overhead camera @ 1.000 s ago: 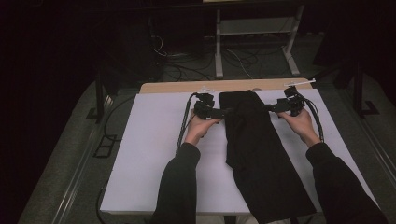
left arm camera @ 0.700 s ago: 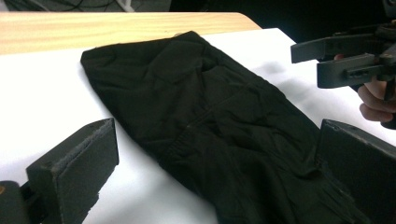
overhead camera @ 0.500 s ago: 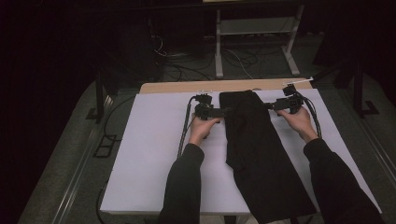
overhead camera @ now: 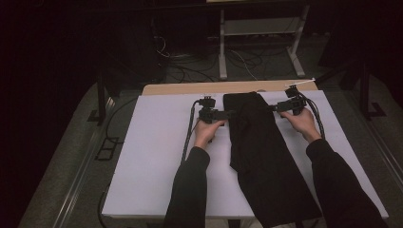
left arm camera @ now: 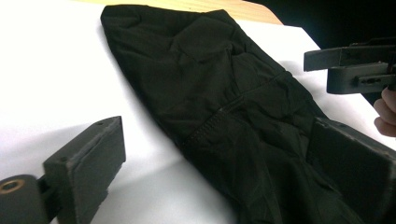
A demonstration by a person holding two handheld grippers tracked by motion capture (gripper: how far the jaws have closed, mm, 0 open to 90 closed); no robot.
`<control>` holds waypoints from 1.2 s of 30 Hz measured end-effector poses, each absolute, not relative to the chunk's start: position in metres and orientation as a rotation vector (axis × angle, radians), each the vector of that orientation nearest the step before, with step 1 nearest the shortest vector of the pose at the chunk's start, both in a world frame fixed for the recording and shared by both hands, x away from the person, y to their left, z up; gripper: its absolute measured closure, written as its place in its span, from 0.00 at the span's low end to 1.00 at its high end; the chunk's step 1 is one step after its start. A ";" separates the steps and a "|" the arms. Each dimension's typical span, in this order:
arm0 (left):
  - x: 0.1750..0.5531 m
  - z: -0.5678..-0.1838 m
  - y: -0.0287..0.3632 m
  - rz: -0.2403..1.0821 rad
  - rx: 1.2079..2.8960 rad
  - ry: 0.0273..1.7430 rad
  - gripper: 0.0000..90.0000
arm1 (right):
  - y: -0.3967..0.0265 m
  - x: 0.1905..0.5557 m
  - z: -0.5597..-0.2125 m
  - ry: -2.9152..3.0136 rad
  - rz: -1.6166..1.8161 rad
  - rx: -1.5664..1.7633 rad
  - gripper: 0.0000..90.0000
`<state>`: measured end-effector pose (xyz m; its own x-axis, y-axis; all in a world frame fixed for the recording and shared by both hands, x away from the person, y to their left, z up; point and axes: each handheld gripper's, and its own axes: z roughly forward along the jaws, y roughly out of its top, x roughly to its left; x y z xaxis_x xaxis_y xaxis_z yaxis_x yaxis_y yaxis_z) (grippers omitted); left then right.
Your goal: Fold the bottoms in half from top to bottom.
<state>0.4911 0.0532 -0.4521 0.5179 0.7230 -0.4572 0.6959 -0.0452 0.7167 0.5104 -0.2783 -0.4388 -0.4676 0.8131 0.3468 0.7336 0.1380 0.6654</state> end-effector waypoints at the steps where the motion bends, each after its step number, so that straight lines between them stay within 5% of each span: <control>1: 0.491 -0.453 0.052 0.031 1.756 1.199 0.07 | -0.278 0.511 -0.439 2.298 1.247 1.567 0.17; 26: 0.491 -0.463 0.043 -0.020 1.729 1.252 0.24 | -0.266 0.518 -0.455 2.317 1.229 1.623 0.42; 36: 0.490 -0.463 0.040 0.003 1.734 1.296 0.48 | -0.262 0.518 -0.457 2.297 1.238 1.632 0.74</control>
